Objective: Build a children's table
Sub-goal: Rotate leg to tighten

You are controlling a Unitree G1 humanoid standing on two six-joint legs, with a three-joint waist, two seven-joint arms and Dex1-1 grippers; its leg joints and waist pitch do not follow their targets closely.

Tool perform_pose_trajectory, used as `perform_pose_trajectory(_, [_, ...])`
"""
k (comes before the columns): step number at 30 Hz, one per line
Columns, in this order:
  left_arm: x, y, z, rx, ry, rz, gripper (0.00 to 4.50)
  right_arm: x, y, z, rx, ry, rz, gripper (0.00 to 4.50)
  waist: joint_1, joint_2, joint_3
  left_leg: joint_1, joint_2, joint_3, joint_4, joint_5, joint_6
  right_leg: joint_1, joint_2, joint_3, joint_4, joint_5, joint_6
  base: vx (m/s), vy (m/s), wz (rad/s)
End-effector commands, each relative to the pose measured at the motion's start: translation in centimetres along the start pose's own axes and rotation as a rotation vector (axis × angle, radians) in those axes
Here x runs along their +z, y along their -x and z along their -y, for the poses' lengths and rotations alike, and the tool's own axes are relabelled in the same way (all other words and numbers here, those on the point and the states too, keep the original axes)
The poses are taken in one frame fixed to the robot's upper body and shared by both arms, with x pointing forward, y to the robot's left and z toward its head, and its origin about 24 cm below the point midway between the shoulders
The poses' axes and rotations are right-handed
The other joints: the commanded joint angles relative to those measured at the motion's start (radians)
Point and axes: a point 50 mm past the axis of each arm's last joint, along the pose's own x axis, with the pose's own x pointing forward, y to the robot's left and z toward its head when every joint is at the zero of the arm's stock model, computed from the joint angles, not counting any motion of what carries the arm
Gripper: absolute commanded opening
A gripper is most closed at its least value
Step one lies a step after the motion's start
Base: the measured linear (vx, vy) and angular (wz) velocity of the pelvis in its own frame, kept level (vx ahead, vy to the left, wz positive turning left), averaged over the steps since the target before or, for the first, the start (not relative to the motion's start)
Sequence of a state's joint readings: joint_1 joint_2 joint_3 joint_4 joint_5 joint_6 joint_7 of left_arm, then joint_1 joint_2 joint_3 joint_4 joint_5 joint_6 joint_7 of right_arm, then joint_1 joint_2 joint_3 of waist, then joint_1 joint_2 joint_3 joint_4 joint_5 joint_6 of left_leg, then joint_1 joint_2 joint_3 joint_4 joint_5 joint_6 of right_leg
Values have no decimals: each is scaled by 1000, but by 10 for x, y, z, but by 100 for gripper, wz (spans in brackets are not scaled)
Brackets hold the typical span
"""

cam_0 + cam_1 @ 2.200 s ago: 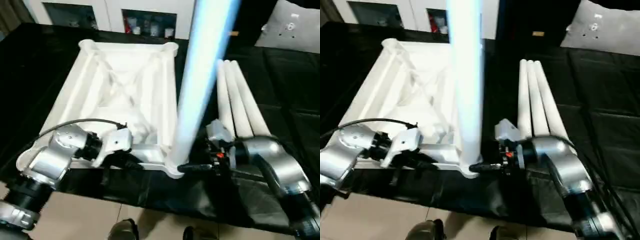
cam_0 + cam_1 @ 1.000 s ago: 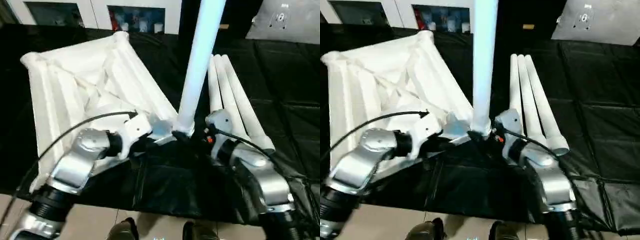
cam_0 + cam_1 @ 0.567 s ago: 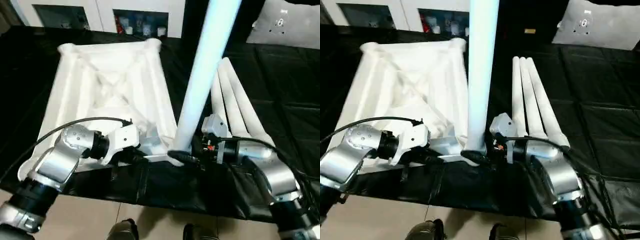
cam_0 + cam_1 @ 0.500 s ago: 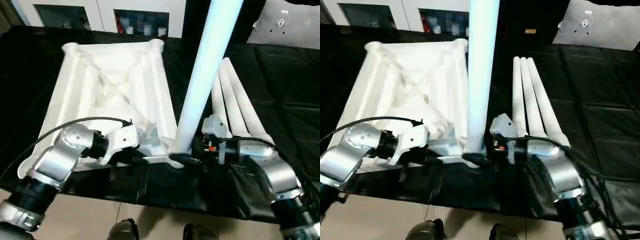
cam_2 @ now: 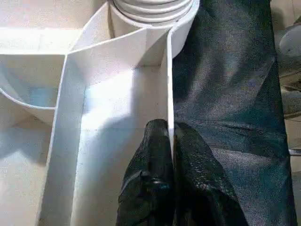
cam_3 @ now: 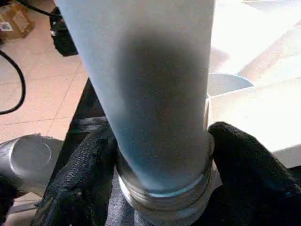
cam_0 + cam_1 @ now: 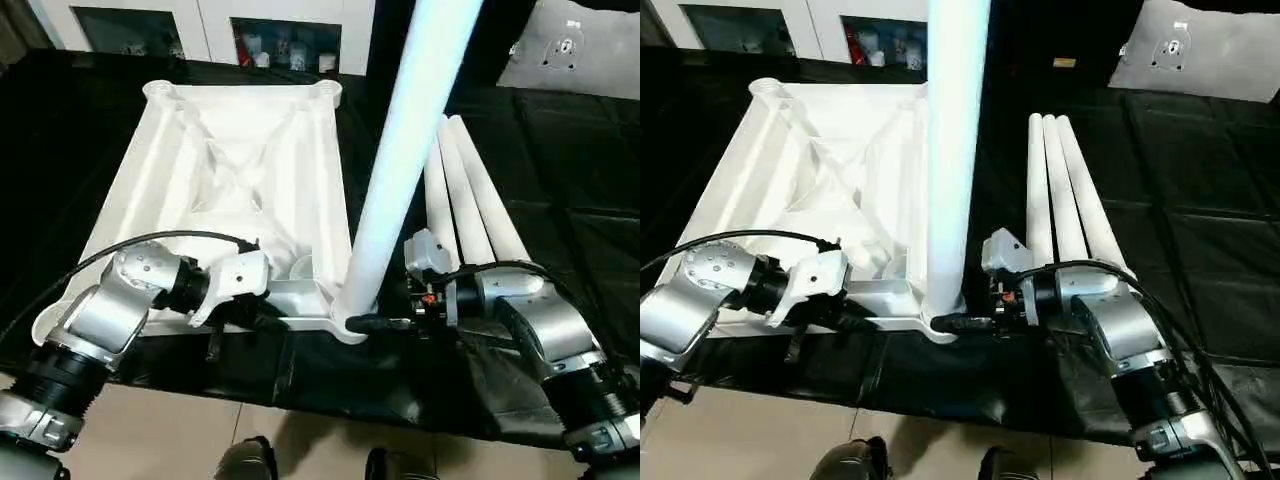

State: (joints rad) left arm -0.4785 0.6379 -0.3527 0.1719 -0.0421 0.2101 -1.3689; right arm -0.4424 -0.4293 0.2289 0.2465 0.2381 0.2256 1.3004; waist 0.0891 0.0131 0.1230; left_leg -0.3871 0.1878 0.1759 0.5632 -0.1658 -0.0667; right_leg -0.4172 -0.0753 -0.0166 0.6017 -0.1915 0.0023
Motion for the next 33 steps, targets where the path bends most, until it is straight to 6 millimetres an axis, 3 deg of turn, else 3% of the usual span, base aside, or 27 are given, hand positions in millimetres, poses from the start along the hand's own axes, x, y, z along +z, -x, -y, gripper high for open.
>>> perform_pose_trajectory(1, [-6,-8,8,-107,0,-39,0,2,3,2,7,13,-8,290,-4,-4,-60,21,35,0,-60,-150,79,45,-50,27,-54,-92,-281,0,0,0])
perform_pose_trajectory(13, [-6,-11,6,-86,11,-27,0,0,-3,-6,44,2,12,266,-3,0,-57,22,36,0,-63,-169,68,43,-49,28,-57,-109,-277,0,0,0])
perform_pose_trajectory(16, [4,-25,0,52,88,62,0,-4,-21,-20,-17,-56,59,266,1,2,-55,25,39,0,-66,-177,62,41,-50,30,-59,-99,-278,0,0,0])
perform_pose_trajectory(19, [11,-34,-4,128,130,114,0,-8,-34,-25,-96,-74,72,266,-2,-1,-47,21,37,-2,-76,-230,37,40,-52,31,-70,-204,-253,0,0,0])
perform_pose_trajectory(20, [16,-42,-7,184,156,143,0,-9,-44,-28,-166,-95,93,266,-7,-3,-40,22,37,-5,-83,-293,12,35,-57,34,-84,-336,-215,0,0,0])
perform_pose_trajectory(23, [26,-55,-12,280,209,178,0,-10,-66,-33,-287,-165,139,265,-13,-7,-33,24,33,-12,-91,-360,-15,28,-59,35,-98,-496,-154,0,0,0])
perform_pose_trajectory(25, [32,-61,-15,342,254,197,0,-9,-78,-33,-357,-201,159,265,-22,-8,-25,31,29,-22,-98,-418,-31,20,-65,34,-115,-655,-90,0,0,0])
perform_pose_trajectory(27, [41,-68,-22,430,320,221,0,-6,-92,-31,-468,-278,191,265,-30,-6,-25,35,26,-26,-99,-434,-33,12,-66,36,-126,-700,-70,0,0,0])
perform_pose_trajectory(28, [44,-69,-24,458,340,230,0,-4,-96,-29,-498,-302,204,265,-33,-7,-29,36,24,-31,-100,-440,-30,15,-67,31,-130,-719,-57,0,0,0])
perform_pose_trajectory(30, [48,-71,-26,497,358,239,0,-2,-100,-27,-536,-330,216,265,-36,-4,-32,35,23,-30,-105,-421,-17,17,-63,31,-129,-667,-56,0,0,0])
perform_pose_trajectory(31, [56,-74,-32,579,391,261,0,1,-108,-20,-630,-421,234,265,-38,2,-36,34,25,-27,-108,-401,-14,17,-58,31,-127,-588,-71,0,0,0])
perform_pose_trajectory(33, [60,-76,-34,615,401,270,0,2,-111,-18,-669,-460,235,265,-38,-2,-36,31,24,-25,-110,-393,-11,19,-54,29,-125,-527,-83,0,0,0])
